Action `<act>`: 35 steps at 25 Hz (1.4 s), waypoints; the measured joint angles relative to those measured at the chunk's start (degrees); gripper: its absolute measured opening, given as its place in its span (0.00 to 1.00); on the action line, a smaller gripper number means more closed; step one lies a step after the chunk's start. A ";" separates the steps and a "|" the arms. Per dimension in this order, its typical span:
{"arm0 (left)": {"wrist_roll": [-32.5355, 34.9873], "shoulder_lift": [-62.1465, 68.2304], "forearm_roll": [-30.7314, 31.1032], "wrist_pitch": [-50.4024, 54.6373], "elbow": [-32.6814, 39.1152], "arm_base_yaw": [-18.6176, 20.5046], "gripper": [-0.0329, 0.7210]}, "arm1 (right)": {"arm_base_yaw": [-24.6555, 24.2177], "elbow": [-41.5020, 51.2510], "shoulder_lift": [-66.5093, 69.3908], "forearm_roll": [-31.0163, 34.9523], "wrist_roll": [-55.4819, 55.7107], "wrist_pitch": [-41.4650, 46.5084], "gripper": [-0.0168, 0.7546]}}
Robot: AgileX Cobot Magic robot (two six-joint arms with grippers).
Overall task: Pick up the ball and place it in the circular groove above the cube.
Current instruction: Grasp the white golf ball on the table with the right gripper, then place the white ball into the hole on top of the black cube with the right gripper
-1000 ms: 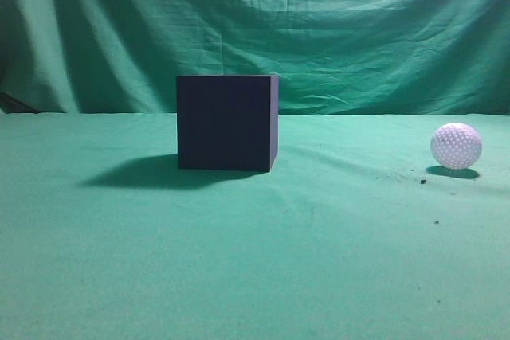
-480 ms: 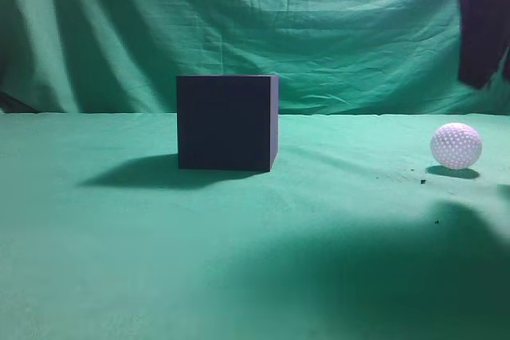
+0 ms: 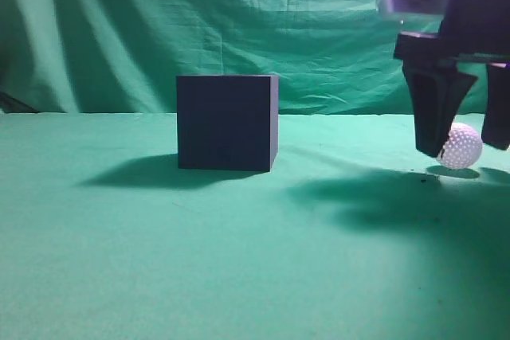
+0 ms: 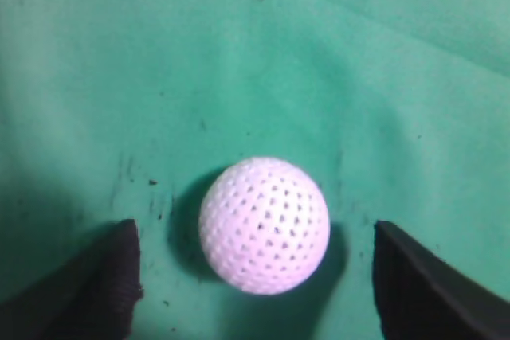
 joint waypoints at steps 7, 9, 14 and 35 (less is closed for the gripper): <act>0.00 0.00 0.00 0.00 0.00 0.00 0.04 | 0.00 -0.23 2.57 -0.27 0.35 -2.52 0.55; 0.00 0.00 0.00 0.00 0.00 0.00 0.04 | 0.00 -0.49 3.14 -0.99 2.14 -2.80 0.45; 0.00 0.00 0.00 0.00 0.00 0.00 0.04 | 0.00 -3.44 3.39 -1.62 4.50 0.40 0.39; 0.00 0.00 0.00 0.00 0.00 0.00 0.04 | 20.13 -27.72 7.03 4.15 3.94 5.25 0.41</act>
